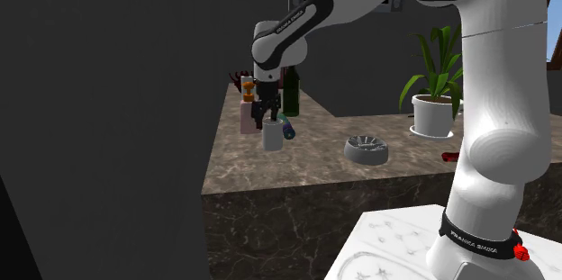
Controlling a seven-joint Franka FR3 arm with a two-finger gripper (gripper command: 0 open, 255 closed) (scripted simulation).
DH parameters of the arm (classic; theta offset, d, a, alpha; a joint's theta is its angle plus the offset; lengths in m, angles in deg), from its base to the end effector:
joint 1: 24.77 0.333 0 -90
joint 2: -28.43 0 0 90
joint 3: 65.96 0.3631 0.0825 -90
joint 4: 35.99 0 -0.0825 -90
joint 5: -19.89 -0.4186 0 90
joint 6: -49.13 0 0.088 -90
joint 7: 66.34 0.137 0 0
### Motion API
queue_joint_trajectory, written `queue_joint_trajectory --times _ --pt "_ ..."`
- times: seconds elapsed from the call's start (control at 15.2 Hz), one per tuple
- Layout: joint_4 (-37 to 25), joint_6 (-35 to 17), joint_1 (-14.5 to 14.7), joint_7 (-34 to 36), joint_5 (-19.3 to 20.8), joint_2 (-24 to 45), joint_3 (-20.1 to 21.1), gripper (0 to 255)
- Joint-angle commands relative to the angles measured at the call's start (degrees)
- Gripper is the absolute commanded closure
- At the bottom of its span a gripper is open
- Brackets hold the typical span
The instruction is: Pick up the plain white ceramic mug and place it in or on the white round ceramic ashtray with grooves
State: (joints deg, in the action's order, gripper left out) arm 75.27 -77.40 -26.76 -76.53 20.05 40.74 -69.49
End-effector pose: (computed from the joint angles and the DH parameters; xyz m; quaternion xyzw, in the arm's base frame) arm 0.6445 -0.0610 0.3754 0.9987 0.0424 0.0247 0.0112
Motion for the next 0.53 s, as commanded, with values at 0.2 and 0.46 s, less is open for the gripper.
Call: queue_joint_trajectory --times 0.2,0.46 --pt "0.8 -3.2 -0.1 -0.1 -0.1 2.4 0.0 0" --pt "0.9 -3.6 -0.1 -0.2 -0.2 2.7 0.0 0"
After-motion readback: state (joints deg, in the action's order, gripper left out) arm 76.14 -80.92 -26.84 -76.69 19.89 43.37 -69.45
